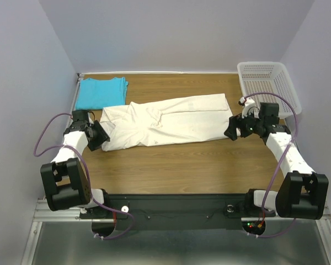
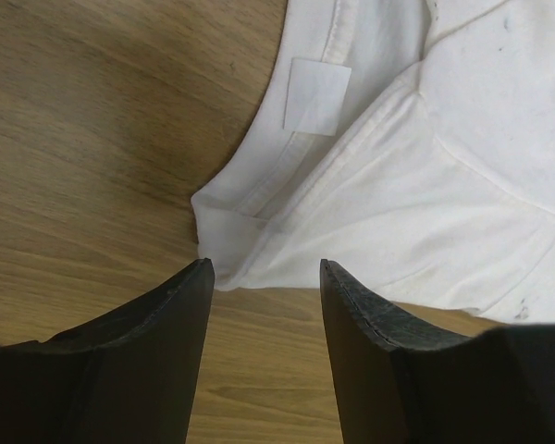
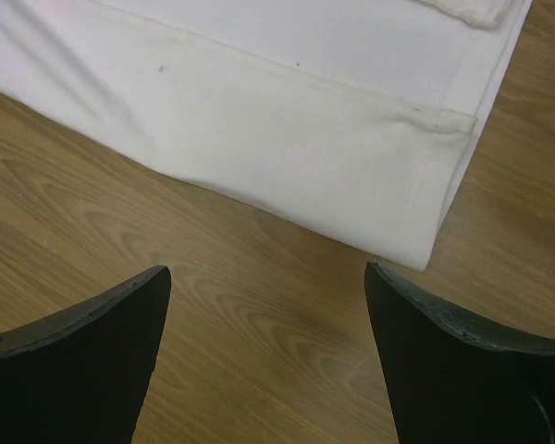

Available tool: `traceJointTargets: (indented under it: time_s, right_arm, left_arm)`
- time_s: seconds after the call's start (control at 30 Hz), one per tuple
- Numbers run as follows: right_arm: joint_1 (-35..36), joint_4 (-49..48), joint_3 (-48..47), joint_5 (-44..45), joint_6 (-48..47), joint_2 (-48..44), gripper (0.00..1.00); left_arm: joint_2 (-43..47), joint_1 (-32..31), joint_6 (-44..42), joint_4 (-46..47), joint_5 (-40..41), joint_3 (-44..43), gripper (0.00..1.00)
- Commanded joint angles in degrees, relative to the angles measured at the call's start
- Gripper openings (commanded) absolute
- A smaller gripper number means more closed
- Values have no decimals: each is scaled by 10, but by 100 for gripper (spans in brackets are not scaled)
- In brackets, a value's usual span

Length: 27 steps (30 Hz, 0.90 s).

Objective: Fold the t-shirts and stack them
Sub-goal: Fold the tshirt

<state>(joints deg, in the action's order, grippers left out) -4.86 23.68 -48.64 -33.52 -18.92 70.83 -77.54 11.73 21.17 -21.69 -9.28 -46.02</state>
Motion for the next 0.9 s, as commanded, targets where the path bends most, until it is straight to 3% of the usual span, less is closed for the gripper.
traceJointTargets:
  time_s: [0.0,0.2,0.43,0.57,0.63,0.67,0.87]
  right_arm:
    - [-11,8,9,-11,-10,-6,91]
    - [-19,9,12,-18,-11,-2,91]
    - [-27,12,10,-22,-9,11,91]
    - [-37,15,3,-14,-7,15,91]
    - [-40,19,-3,-6,-7,25,91]
    - [-44,20,-4,2,-5,29,90]
    - [-60,22,-17,49,32,57,87]
  left_arm:
    - [-2,3,2,-9,9,-16,61]
    - [-38,3,-14,-6,14,-34,58]
    - [-74,1,-30,-7,-15,-43,47]
    - [-78,1,-32,-3,-41,-37,29]
    - [-77,1,-34,-3,-45,-37,15]
    - [-75,1,-36,-2,-49,-37,2]
    - [-63,2,-37,0,-49,-36,0]
